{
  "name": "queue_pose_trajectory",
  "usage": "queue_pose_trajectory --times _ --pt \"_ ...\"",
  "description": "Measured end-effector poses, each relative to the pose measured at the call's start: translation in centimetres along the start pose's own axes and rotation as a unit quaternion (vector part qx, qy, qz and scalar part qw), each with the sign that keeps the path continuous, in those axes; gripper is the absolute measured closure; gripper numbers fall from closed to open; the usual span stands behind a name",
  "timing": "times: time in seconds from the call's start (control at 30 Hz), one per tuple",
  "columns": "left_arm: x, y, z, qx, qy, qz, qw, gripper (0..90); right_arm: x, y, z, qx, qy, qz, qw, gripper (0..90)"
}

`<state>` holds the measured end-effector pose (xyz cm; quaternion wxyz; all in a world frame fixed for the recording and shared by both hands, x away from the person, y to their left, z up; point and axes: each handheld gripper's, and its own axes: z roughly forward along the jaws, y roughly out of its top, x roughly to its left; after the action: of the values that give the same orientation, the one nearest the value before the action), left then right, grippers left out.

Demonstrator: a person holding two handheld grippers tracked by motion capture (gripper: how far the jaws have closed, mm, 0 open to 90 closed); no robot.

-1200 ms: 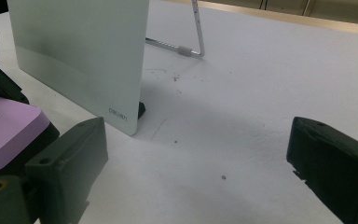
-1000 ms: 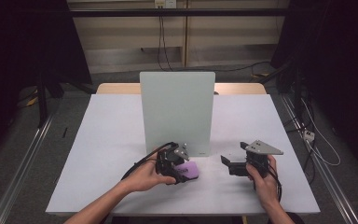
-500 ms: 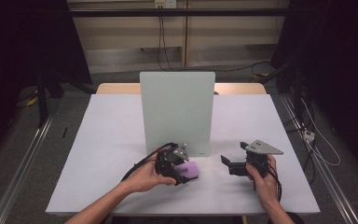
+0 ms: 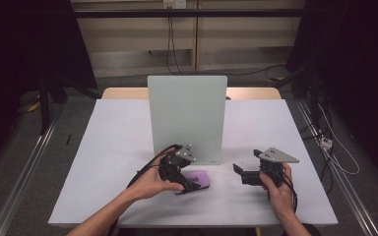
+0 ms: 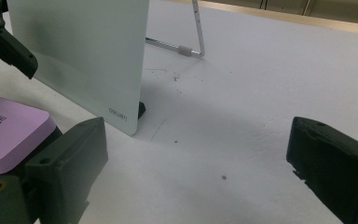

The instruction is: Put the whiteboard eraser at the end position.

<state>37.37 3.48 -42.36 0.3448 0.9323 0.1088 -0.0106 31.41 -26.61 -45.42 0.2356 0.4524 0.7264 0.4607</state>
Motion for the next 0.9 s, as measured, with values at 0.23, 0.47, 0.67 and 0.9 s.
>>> queue_pose_trajectory --times 0.23,0.47,0.67,0.9 --pt "0.5 0.2 -1.4 -0.038 0.018 -0.014 0.9990 6.5 0.0 0.0 0.1 0.000 0.000 0.003 1.0000 5.2" --pt "0.7 -0.4 -2.9 -0.056 0.057 -0.025 0.9964 6.5 0.1 0.0 0.2 0.004 0.000 0.001 1.0000 5.2" --pt "1.1 -1.6 -4.4 -0.083 0.086 -0.057 0.9912 6.4 0.2 0.0 0.2 0.004 0.000 0.000 1.0000 5.1" --pt "1.4 -3.5 -5.6 -0.110 0.107 -0.069 0.9857 6.5 0.3 0.0 0.3 0.007 0.001 0.001 1.0000 5.1"
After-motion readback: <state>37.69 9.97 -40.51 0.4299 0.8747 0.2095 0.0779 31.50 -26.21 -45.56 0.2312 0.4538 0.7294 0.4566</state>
